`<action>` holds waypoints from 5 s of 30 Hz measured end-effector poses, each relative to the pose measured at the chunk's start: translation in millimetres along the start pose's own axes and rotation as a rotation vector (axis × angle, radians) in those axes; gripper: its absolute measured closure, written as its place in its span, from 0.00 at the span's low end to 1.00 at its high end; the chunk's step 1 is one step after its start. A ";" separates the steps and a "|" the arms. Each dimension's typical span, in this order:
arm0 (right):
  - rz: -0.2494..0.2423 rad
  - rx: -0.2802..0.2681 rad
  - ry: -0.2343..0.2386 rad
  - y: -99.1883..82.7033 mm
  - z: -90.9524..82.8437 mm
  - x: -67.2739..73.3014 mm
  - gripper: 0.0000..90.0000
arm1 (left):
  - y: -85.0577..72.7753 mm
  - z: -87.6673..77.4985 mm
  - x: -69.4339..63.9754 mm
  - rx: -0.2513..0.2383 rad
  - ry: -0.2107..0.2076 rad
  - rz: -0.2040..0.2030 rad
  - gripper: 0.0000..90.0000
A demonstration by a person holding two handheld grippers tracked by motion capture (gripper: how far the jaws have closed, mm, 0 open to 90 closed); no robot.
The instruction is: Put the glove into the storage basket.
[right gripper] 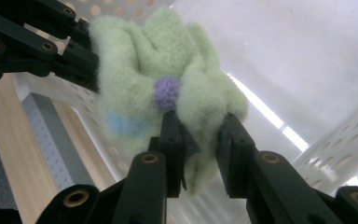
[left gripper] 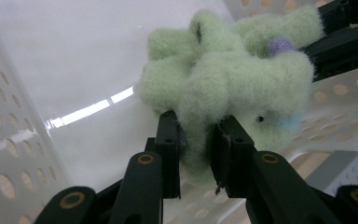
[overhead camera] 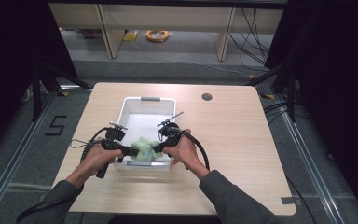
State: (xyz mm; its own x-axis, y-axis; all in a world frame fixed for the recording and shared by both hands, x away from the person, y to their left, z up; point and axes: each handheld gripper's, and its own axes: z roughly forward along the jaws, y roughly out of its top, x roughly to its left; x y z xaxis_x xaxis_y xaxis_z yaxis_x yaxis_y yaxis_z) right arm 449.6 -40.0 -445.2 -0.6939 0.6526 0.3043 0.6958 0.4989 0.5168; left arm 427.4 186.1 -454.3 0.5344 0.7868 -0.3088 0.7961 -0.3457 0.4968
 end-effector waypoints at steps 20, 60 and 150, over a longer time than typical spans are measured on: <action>-0.033 0.053 -0.063 3.8 4.9 4.3 0.63 | 2.7 4.2 4.2 -0.003 0.067 0.004 0.68; -0.064 -0.104 0.010 -13.5 -55.6 -10.6 0.43 | -1.8 -26.1 -11.9 -0.178 0.080 -0.051 0.31; -0.024 -0.408 0.060 -169.6 -133.9 -46.7 0.27 | -72.5 12.2 -141.1 -0.312 -0.140 0.223 0.18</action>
State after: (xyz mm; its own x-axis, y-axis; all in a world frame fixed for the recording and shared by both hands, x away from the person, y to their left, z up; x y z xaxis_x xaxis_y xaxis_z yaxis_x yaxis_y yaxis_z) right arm 339.1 -231.5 -439.9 -0.7270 0.6033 0.3280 0.5568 0.2384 0.7957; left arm 297.8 94.0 -456.6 0.7351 0.6252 -0.2623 0.5432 -0.3117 0.7796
